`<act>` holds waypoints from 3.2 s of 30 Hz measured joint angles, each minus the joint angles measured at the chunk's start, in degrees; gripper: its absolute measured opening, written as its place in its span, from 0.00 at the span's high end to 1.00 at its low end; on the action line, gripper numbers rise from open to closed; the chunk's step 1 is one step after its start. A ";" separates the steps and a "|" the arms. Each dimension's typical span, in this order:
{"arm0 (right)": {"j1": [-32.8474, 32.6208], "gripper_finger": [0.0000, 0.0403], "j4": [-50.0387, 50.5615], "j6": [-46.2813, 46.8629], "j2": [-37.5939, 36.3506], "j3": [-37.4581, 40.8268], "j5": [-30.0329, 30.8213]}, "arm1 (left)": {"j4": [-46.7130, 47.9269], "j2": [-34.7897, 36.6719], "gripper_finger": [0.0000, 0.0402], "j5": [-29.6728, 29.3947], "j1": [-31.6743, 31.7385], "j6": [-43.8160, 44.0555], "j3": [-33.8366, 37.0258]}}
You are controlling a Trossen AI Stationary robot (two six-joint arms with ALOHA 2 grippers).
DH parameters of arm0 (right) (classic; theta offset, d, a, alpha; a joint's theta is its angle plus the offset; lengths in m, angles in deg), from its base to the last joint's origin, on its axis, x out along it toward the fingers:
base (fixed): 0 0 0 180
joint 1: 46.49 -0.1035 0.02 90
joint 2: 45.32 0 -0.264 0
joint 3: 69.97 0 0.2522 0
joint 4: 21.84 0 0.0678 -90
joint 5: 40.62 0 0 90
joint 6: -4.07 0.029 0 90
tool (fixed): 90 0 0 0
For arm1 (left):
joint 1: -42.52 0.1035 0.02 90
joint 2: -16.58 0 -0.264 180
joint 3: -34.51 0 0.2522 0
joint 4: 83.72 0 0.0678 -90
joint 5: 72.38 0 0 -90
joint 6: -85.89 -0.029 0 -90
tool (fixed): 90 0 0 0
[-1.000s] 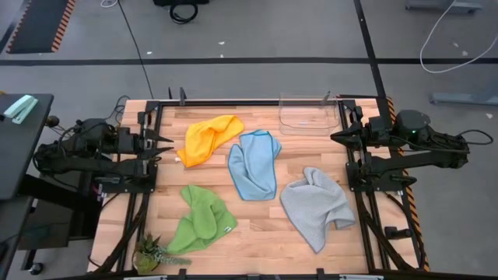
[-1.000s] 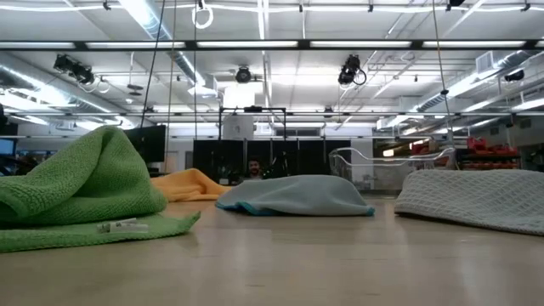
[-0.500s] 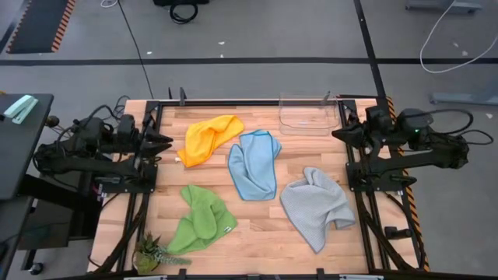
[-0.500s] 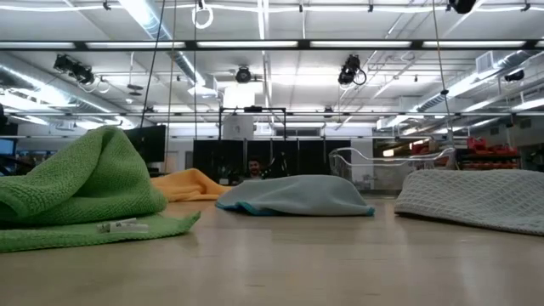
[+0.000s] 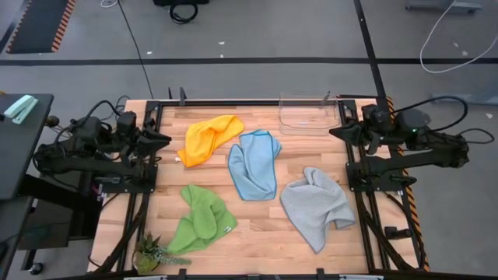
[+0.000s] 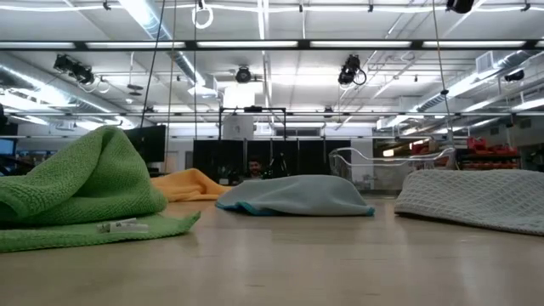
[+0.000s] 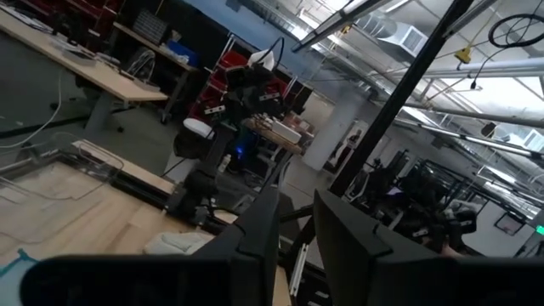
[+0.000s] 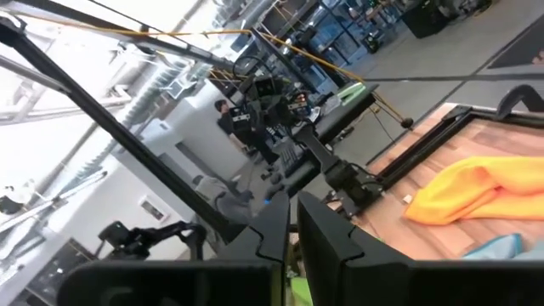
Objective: Fold microfiber towels
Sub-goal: Fold the blue microfiber cloth
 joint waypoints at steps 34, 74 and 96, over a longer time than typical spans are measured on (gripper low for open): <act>0.00 0.92 1.19 11.46 11.33 -0.02 14.55 | 5.16 -1.05 0.83 -1.28 0.00 -14.11 0.00; -0.07 0.89 42.25 9.95 17.64 0.00 1.22 | -5.55 -42.98 0.85 -11.69 4.72 6.55 0.00; 16.31 0.75 10.17 1.24 47.09 0.04 -8.02 | -12.76 -54.03 0.86 -7.67 8.00 10.30 0.02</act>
